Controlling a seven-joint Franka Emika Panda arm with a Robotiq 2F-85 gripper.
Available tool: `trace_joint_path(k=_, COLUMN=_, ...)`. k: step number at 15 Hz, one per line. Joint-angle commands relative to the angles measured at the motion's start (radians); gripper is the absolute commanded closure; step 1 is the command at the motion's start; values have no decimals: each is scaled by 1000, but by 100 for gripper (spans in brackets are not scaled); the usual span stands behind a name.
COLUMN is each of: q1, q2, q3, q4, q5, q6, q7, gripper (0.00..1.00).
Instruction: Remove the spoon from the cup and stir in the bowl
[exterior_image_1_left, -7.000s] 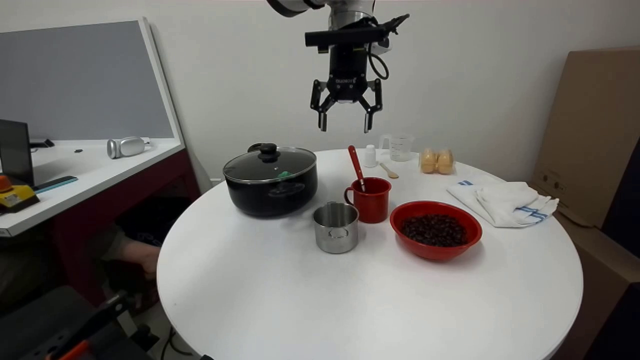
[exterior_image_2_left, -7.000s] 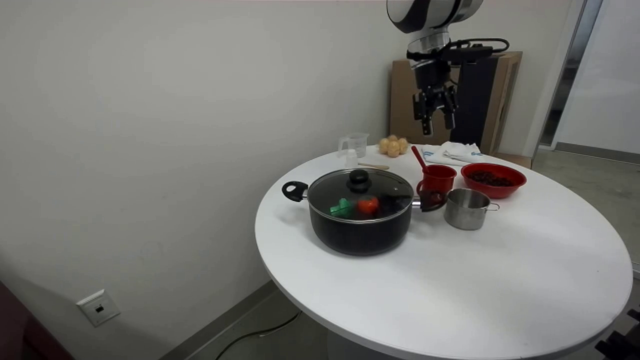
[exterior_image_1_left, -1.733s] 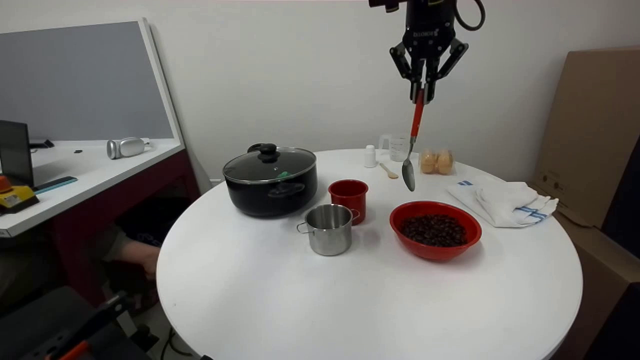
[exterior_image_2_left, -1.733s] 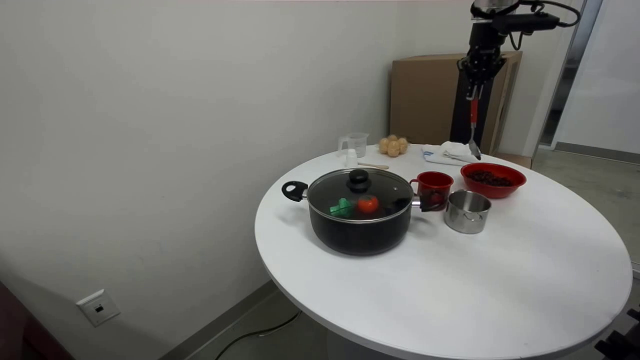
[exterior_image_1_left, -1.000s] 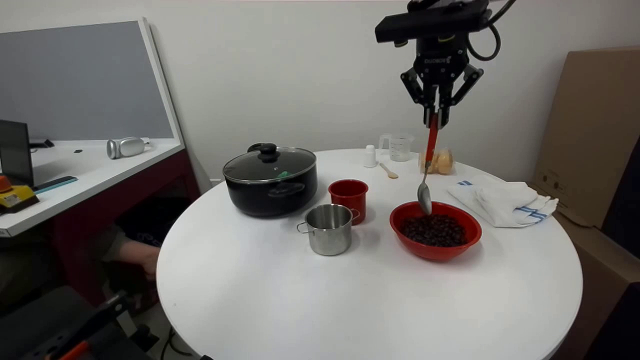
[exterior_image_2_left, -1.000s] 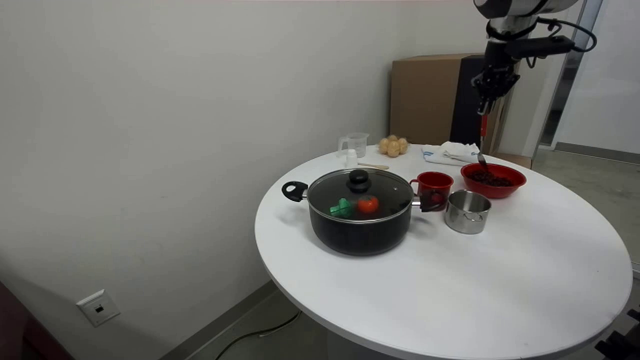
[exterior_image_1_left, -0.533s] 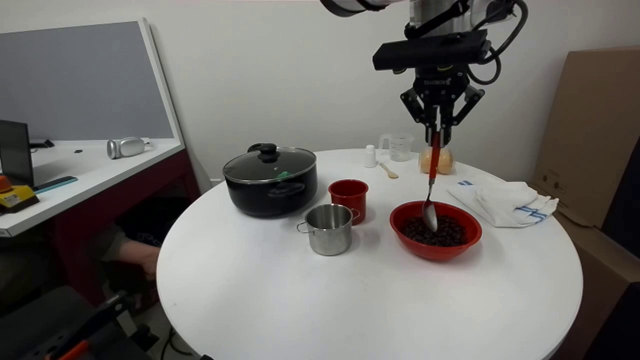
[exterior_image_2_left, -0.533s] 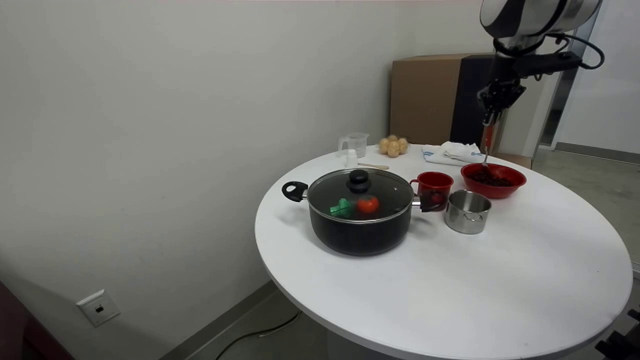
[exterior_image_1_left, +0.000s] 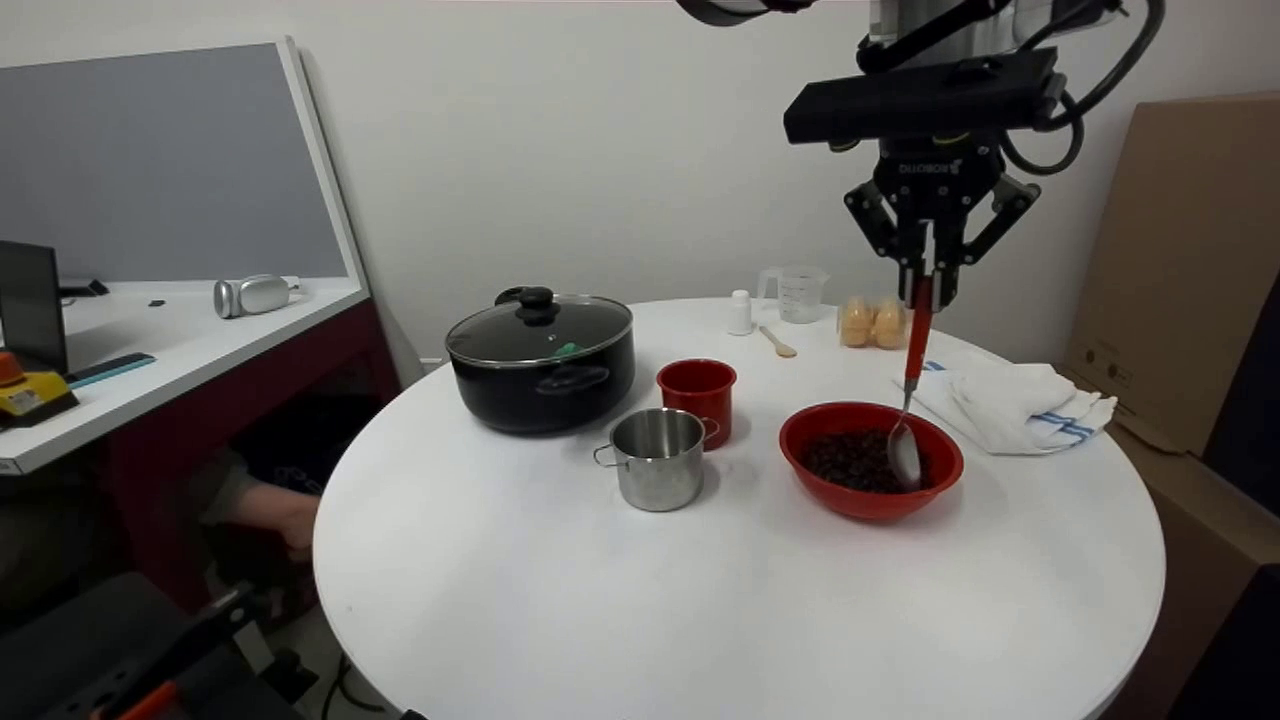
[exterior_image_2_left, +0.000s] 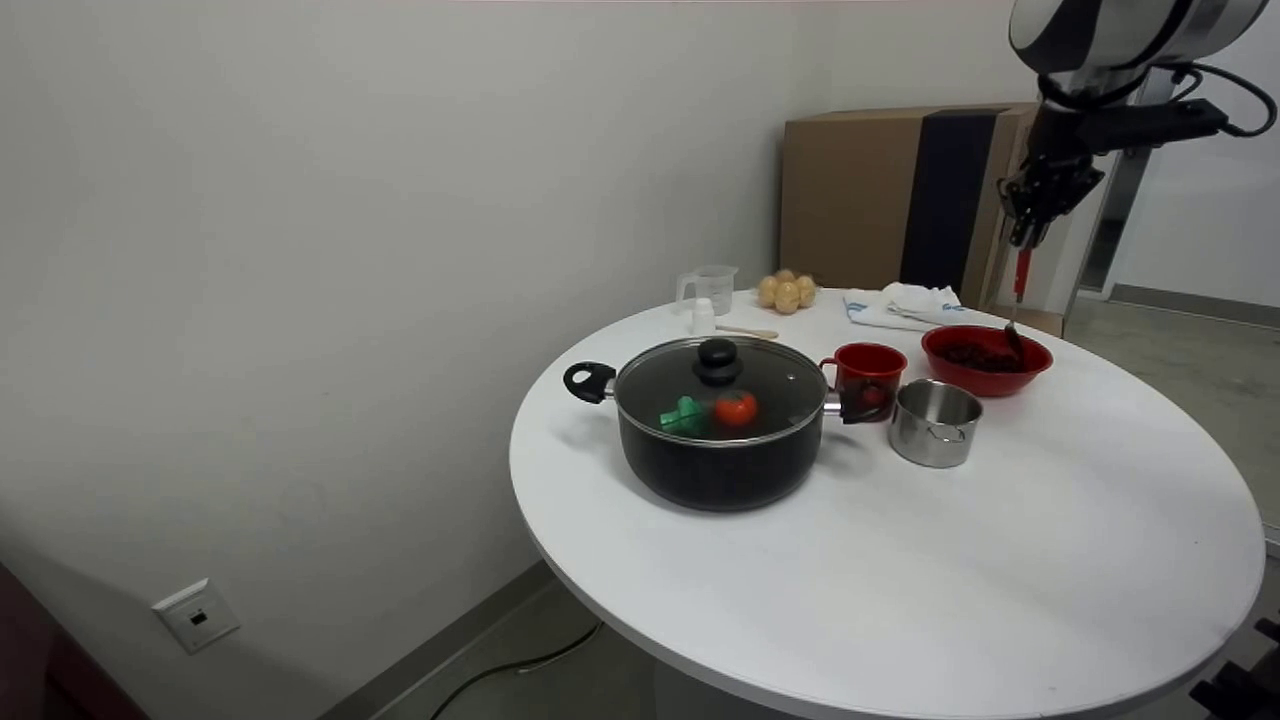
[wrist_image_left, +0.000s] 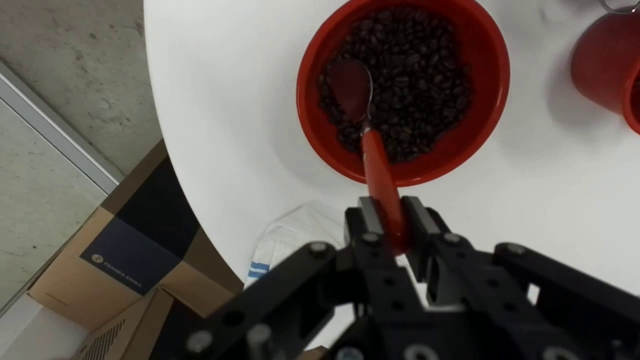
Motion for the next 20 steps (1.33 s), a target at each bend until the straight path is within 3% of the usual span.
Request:
trace_joint_path(k=1, q1=-13, q2=-18, q3=6, q4=-43, q5=46, q6=17, q7=-60, gripper=96)
trace_joint_path(k=14, q1=56, q2=20, q3=55, q4=-46, q5=24, q6=27, q7=-93, gripper=96)
trace_joint_path(k=20, q1=43, q2=31, q3=58, q4=-19, q5=34, q6=48, q7=-117, gripper=96)
